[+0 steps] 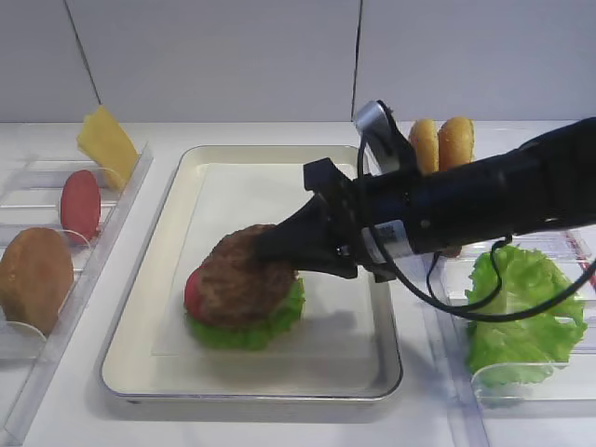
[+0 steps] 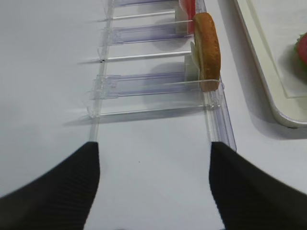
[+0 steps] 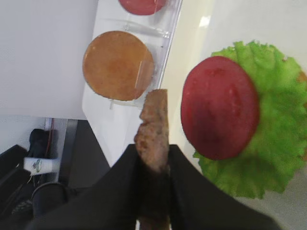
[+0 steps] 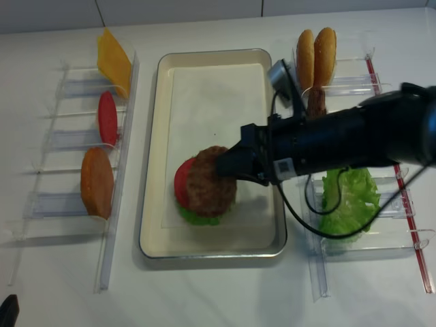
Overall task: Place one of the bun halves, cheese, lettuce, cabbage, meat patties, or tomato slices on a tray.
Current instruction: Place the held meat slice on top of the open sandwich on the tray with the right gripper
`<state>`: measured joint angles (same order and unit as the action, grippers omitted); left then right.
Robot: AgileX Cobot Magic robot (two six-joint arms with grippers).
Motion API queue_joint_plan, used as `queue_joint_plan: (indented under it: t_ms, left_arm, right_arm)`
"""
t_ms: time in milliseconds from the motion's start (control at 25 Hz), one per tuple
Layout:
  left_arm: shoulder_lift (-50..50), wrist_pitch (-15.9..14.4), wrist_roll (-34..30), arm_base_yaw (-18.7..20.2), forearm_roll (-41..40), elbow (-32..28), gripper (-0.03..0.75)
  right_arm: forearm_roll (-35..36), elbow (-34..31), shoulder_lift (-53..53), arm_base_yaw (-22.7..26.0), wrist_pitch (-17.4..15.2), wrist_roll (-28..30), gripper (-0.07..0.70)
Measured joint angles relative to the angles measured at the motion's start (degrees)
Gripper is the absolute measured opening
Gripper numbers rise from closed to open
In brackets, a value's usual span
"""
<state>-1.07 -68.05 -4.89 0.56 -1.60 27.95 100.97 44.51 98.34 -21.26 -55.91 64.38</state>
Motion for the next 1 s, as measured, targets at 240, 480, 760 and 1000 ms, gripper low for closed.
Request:
queue_joint_plan:
  t_ms: [240,480,760,1000]
  left_arm:
    - [0.00,0.00,0.00,0.00,0.00,0.00,0.459]
    - [0.00,0.00,0.00,0.00,0.00,0.00,0.459]
    - [0.00,0.00,0.00,0.00,0.00,0.00,0.459]
    - [0.00,0.00,0.00,0.00,0.00,0.00,0.459]
  right_arm:
    - [0.35,6.16,4.86,0.00,-2.58,0.72,0.152]
    - [0.46,7.87,8.51,0.00,-4.35,0.90,0.152]
    - [0.46,8.41,10.41,0.00,-6.16,0.90,0.152]
    - [0.46,8.41,10.82,0.00,-5.51,1.65,0.152]
